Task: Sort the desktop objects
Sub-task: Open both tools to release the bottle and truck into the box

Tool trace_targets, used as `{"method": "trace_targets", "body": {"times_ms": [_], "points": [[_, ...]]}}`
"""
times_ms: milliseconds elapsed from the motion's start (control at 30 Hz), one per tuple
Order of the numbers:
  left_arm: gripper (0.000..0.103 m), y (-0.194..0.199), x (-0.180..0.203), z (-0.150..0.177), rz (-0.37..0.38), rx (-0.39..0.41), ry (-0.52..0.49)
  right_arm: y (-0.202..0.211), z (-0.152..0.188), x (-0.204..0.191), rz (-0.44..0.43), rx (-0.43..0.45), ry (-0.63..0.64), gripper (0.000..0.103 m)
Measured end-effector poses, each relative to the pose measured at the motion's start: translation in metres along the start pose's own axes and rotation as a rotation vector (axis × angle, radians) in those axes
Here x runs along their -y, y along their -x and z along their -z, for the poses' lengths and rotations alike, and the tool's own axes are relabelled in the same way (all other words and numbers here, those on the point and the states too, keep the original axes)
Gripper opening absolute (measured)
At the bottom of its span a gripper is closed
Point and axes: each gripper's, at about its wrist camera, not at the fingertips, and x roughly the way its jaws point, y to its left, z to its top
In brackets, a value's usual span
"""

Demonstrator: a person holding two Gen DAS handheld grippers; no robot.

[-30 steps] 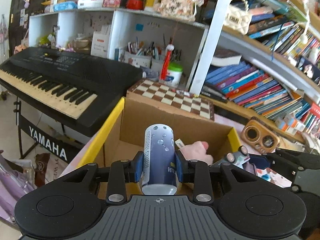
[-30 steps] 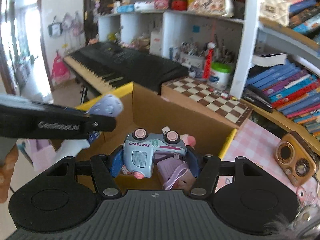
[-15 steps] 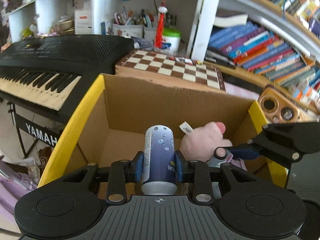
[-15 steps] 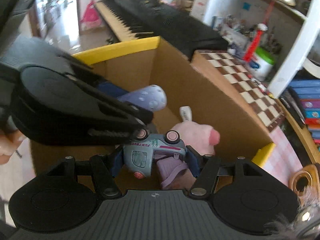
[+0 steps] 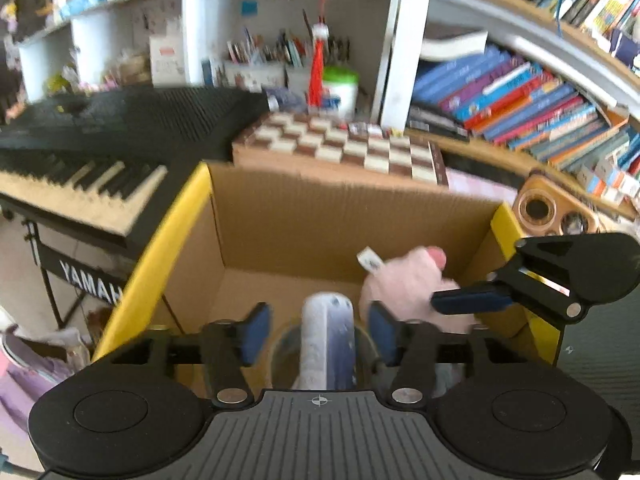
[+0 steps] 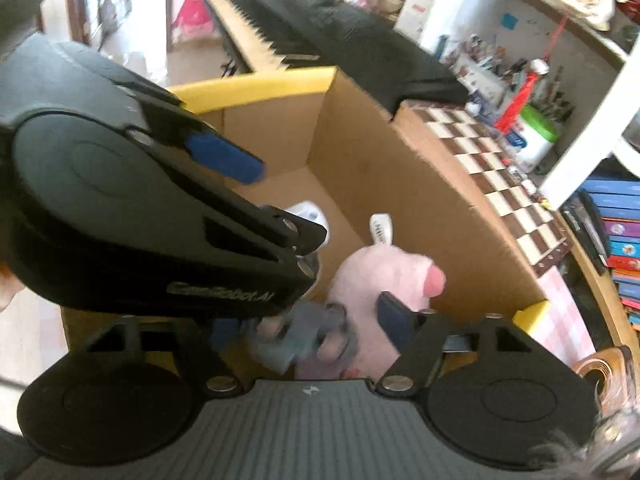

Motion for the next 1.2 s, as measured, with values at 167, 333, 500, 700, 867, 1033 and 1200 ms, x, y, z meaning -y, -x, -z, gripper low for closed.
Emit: {"method": "trace_targets", "body": {"times_ms": [167, 333, 500, 700, 867, 1033, 1200], "points": [[0.07, 0.027, 0.0, -0.003, 0.022, 0.088, 0.006, 0.023, 0.006, -0.002, 0.058, 0.082, -0.065, 0.077], [0.073, 0.058, 0.002, 0.004, 0.021, 0.164, 0.028, 0.05, 0.014, -0.006, 0.11, 0.146, -0.139, 0.077], [0.081, 0.087, -0.001, 0.016, 0.015, 0.23, 0.066, 0.075, 0.023, -0.012, 0.174, 0.197, -0.211, 0.078], [0.092, 0.113, -0.009, 0.034, -0.014, 0.281, 0.089, 0.101, 0.042, -0.019, 0.267, 0.238, -0.308, 0.08], [0.092, 0.128, -0.015, 0.052, -0.019, 0.29, 0.104, 0.125, 0.066, -0.027, 0.343, 0.276, -0.413, 0.08], [0.092, 0.14, -0.016, 0.07, -0.008, 0.287, 0.107, 0.138, 0.085, -0.04, 0.389, 0.273, -0.459, 0.08], [0.093, 0.151, -0.014, 0.091, 0.012, 0.268, 0.086, 0.146, 0.102, -0.059, 0.419, 0.249, -0.489, 0.08]]}}
